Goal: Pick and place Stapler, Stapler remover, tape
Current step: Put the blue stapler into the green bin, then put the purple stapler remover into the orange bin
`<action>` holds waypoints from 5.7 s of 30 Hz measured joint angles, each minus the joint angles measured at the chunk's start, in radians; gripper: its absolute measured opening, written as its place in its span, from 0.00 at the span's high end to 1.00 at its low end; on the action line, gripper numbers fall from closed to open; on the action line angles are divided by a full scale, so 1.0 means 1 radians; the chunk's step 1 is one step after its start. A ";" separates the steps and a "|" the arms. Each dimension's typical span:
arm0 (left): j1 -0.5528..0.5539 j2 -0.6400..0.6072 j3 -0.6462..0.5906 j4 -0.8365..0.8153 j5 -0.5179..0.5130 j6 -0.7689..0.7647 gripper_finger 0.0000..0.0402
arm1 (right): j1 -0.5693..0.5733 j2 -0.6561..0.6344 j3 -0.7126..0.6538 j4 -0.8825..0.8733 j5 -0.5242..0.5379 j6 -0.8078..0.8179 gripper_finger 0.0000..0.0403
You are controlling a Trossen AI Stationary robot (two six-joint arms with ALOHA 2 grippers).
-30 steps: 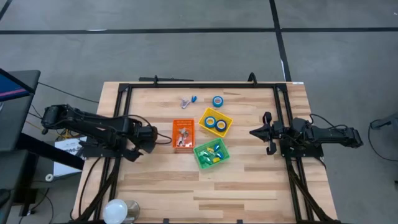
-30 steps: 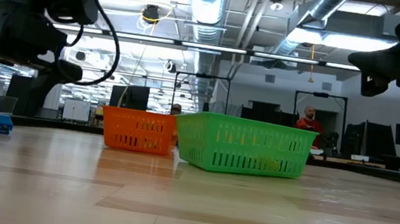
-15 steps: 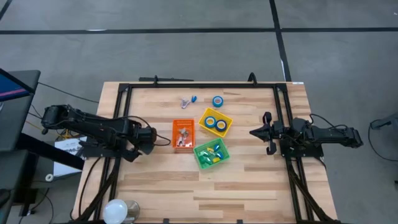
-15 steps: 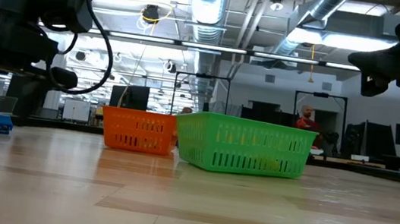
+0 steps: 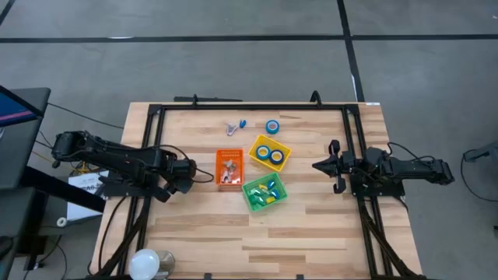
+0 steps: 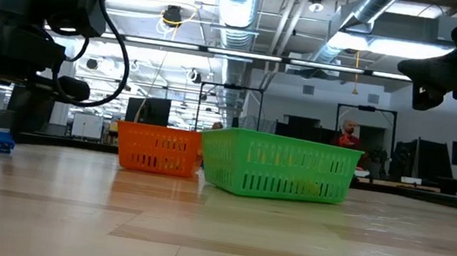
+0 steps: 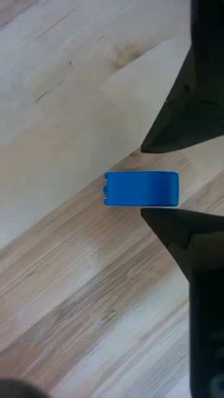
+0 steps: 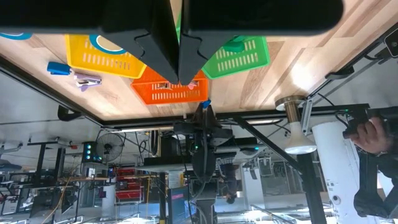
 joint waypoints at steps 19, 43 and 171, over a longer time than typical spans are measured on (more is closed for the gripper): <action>0.000 0.000 0.000 0.011 0.000 0.000 0.81 | 0.000 0.000 0.000 0.000 0.000 0.000 1.00; -0.046 -0.003 0.192 0.106 0.001 -0.038 0.83 | 0.000 0.000 0.000 0.000 0.000 0.000 1.00; -0.012 0.026 0.398 0.358 -0.207 -0.404 0.55 | 0.000 0.000 0.000 0.000 0.000 0.000 1.00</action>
